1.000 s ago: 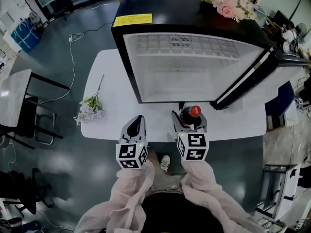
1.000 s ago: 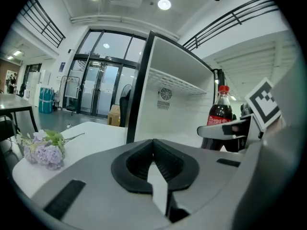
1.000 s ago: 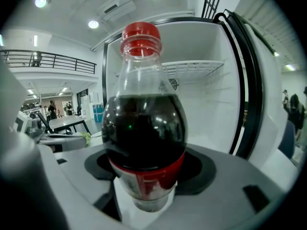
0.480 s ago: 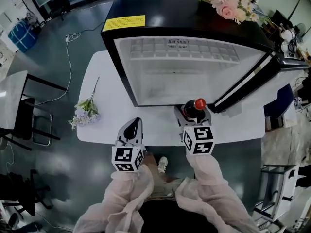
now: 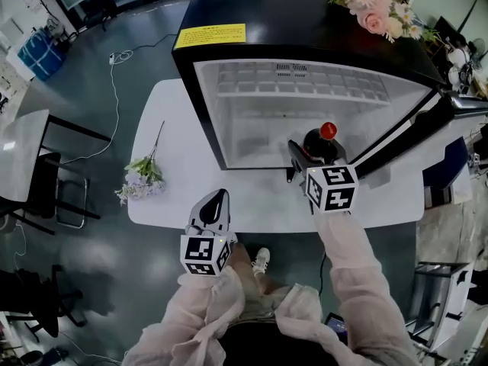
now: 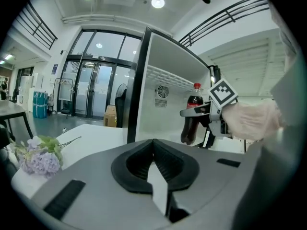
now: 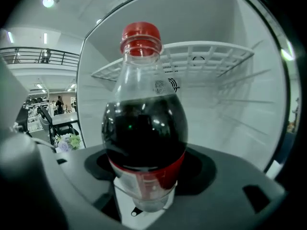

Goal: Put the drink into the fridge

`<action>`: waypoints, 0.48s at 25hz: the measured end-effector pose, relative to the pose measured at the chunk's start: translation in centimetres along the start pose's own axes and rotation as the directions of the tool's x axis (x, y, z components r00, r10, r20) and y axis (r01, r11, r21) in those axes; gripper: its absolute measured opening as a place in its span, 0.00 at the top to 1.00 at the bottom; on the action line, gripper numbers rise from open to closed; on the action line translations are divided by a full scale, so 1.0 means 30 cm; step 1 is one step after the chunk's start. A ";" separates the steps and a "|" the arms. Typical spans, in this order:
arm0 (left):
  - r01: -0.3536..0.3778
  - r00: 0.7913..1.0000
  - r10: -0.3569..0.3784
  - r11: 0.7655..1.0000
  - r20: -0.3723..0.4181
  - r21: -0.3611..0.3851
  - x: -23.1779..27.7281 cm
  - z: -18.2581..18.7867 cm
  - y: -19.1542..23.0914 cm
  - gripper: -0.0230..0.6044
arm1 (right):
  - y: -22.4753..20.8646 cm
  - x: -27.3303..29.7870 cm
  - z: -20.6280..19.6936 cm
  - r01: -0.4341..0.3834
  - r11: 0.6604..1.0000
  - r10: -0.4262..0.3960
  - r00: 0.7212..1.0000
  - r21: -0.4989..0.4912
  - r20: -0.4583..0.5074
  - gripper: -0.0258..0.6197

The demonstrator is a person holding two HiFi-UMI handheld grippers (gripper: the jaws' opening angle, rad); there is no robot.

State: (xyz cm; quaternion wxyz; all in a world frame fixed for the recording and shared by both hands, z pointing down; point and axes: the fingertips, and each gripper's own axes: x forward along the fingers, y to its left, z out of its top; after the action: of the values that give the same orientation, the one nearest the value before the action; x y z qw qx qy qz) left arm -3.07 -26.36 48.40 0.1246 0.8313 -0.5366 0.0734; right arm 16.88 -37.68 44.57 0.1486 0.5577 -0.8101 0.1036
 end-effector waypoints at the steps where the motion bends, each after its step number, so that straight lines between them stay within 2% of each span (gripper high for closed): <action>1: -0.003 1.000 0.003 1.000 -0.005 -0.004 -0.003 -0.007 0.006 0.95 | -0.006 0.017 0.013 -0.003 1.000 0.003 1.000 0.003 0.004 0.48; 5: -0.013 1.000 0.013 1.000 -0.026 -0.014 -0.020 -0.033 0.025 0.95 | -0.027 0.088 0.050 -0.001 1.000 0.001 1.000 -0.028 -0.007 0.48; 12: -0.033 0.998 0.032 0.999 -0.054 -0.025 -0.048 -0.067 0.057 0.95 | -0.081 0.184 0.102 -0.006 1.000 0.006 1.000 -0.024 0.011 0.48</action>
State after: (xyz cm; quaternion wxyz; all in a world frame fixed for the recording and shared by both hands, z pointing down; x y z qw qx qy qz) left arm -5.19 -25.20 50.17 0.1484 0.8186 -0.5474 0.0908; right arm 16.92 -44.38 43.67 0.1504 0.5540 -0.8137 0.0911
